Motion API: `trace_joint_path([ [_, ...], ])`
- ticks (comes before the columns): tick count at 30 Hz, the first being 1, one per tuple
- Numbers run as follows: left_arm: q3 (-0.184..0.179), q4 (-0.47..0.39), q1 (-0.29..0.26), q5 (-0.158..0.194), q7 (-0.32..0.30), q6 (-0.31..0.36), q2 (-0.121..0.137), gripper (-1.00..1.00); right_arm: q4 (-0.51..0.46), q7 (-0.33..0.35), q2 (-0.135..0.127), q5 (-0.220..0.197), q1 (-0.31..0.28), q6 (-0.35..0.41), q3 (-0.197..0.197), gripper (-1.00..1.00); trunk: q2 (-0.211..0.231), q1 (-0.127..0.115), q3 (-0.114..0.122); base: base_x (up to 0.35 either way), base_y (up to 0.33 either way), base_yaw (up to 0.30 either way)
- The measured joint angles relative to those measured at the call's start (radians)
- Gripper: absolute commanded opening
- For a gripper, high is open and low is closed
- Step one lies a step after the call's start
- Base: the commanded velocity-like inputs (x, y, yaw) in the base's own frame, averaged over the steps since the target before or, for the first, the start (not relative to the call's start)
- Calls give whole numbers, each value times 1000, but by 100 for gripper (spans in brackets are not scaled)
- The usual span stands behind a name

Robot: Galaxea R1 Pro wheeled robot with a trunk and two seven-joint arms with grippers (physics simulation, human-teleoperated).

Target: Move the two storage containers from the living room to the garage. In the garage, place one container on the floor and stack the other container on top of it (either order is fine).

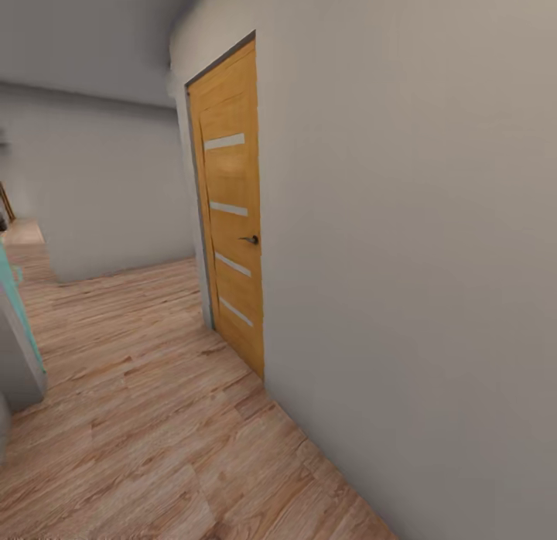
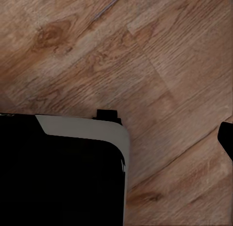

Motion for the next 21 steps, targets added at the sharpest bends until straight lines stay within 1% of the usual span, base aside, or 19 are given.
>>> trace_joint_path([
  [21, 0, 0, 0, 0, 0, 0, 0, 100, 0, 0, -2, -1, 0, 0, -1, 100, 0, 0, 0, 193, 0, 276],
])
